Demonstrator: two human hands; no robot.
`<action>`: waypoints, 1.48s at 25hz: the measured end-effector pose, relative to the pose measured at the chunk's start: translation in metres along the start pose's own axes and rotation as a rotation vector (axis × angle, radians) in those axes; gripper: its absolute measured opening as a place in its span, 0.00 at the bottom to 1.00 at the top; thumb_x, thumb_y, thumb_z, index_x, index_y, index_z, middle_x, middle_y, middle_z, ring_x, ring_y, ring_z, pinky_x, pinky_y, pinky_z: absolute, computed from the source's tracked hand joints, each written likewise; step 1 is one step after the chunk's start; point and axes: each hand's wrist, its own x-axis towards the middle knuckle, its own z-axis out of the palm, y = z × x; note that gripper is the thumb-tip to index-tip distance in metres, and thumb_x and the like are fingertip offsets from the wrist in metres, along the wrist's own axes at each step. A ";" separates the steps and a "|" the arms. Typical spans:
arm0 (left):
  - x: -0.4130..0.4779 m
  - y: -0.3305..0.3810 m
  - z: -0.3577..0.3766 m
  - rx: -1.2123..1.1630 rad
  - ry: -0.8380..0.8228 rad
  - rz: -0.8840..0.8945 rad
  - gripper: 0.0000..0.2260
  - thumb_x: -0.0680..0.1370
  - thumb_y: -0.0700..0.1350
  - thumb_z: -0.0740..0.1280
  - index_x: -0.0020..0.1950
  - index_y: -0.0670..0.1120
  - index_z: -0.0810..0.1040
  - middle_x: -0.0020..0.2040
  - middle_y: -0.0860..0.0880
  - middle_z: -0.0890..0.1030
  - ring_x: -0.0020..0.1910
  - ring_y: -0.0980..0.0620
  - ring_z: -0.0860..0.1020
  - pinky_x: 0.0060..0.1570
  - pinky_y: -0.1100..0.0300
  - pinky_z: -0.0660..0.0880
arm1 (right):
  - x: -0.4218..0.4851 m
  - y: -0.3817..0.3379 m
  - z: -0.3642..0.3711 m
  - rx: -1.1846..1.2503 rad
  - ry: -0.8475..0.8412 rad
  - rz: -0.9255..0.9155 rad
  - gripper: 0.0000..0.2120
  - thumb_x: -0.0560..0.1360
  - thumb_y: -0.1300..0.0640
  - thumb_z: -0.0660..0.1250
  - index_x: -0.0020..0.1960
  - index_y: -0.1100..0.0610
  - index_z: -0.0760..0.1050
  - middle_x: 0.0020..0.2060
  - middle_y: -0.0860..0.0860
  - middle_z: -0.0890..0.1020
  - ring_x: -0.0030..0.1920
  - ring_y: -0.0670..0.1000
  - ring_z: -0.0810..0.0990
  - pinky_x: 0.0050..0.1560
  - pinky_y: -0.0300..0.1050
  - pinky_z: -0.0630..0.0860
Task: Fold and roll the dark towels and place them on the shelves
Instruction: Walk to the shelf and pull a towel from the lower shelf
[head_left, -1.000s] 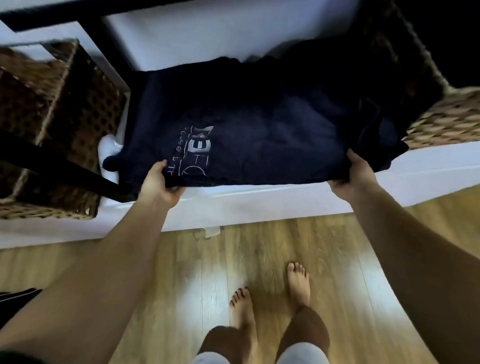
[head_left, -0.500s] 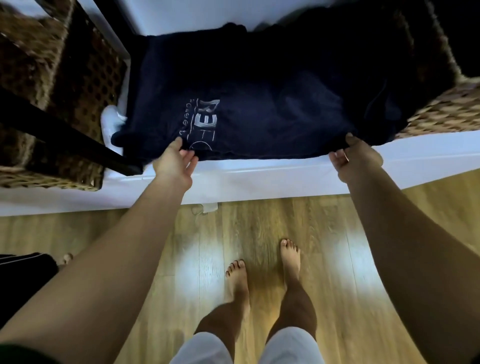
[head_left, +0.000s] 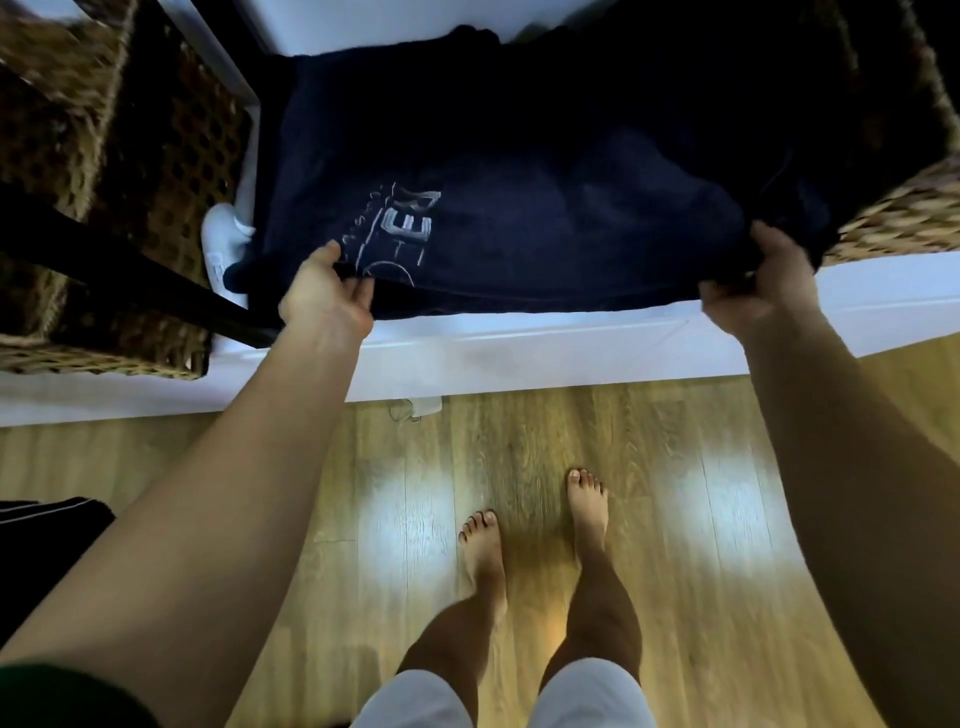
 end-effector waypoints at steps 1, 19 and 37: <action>-0.001 0.004 0.001 -0.046 0.037 0.052 0.08 0.76 0.37 0.71 0.54 0.41 0.79 0.48 0.44 0.85 0.42 0.49 0.85 0.36 0.58 0.82 | -0.004 -0.004 0.001 0.043 -0.040 -0.051 0.16 0.76 0.57 0.69 0.62 0.59 0.78 0.52 0.55 0.85 0.51 0.55 0.85 0.47 0.47 0.82; -0.107 0.070 -0.073 -0.265 -0.289 0.136 0.15 0.78 0.46 0.66 0.64 0.45 0.79 0.56 0.44 0.84 0.54 0.44 0.83 0.51 0.45 0.80 | -0.154 -0.078 -0.012 0.133 -0.181 -0.208 0.14 0.77 0.49 0.65 0.58 0.53 0.80 0.53 0.50 0.85 0.54 0.51 0.84 0.51 0.43 0.80; -0.357 0.139 -0.002 -0.381 -0.389 0.392 0.18 0.70 0.42 0.72 0.59 0.46 0.79 0.50 0.47 0.86 0.49 0.46 0.85 0.43 0.45 0.80 | -0.318 -0.325 -0.007 0.126 -0.306 -0.454 0.11 0.76 0.56 0.69 0.57 0.56 0.76 0.48 0.54 0.86 0.48 0.54 0.86 0.37 0.47 0.82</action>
